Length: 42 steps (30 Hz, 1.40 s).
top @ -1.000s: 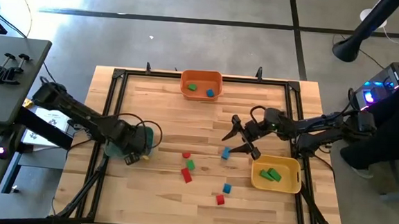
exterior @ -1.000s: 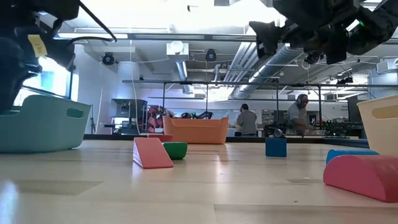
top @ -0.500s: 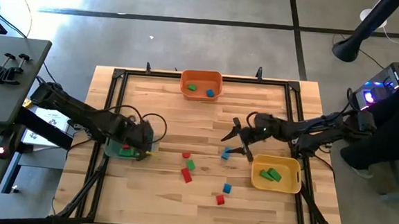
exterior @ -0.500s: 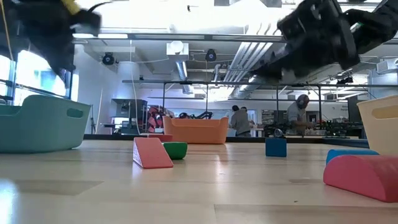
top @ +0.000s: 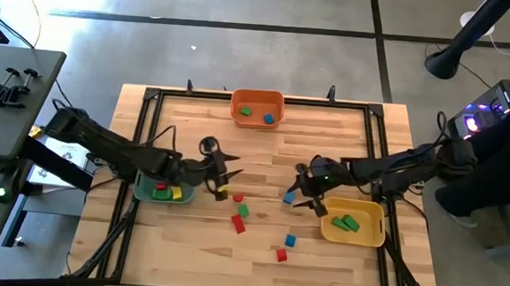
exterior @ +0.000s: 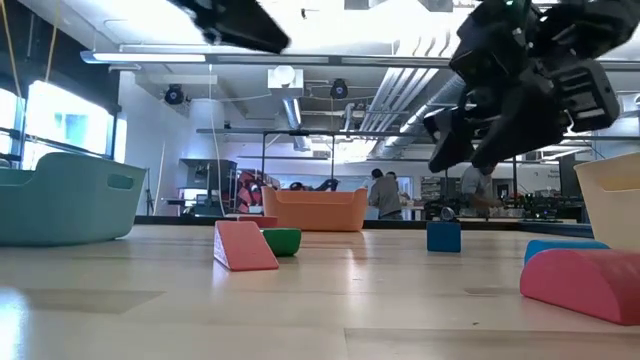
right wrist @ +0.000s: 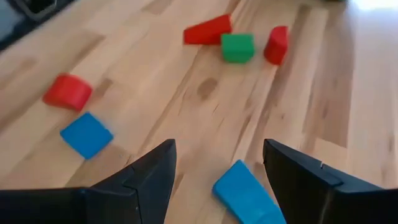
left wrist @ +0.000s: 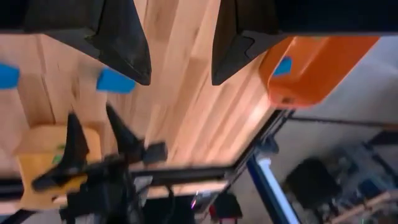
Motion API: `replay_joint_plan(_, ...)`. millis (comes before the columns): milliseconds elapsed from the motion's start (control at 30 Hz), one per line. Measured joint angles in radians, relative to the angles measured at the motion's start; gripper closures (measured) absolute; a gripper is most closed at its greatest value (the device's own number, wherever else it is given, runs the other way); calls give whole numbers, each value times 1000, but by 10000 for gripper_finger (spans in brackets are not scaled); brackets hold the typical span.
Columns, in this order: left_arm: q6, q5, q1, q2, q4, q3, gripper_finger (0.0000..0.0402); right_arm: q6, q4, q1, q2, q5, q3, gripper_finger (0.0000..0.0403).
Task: Sort blocks by size
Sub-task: Put the blue triangle block into the yellow bin
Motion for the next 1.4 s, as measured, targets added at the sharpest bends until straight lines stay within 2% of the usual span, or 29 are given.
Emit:
replay_joint_plan(100, 50, 35, 32, 69, 101, -1, 246, -79, -8, 0, 42, 2, 42, 167)
replay_joint_plan(200, 60, 84, 67, 144, 181, 0, 246, -132, -49, 0, 84, 79, 94, 166)
replay_joint_plan(400, 35, 104, 123, 282, 317, -1, 246, -205, -269, -3, 162, 113, 230, 137)
replay_joint_plan(633, 22, 104, 171, 320, 348, -1, 246, -299, -407, -10, 305, 74, 338, 82)
replay_joint_plan(767, 28, 105, 177, 316, 332, -1, 246, -378, -478, -17, 371, 101, 371, 78)
replay_joint_plan(933, 40, 126, 177, 315, 323, -1, 246, -440, -499, -35, 414, 69, 377, 81)
replay_joint_plan(1067, 32, 131, 177, 315, 318, -1, 246, -423, -515, -61, 432, 34, 379, 101)
replay_joint_plan(1167, 32, 131, 175, 315, 319, -1, 246, -396, -512, -76, 433, 18, 379, 135)
replay_joint_plan(1400, 6, 131, 160, 315, 317, -1, 246, -268, -499, -78, 433, -2, 384, 272)
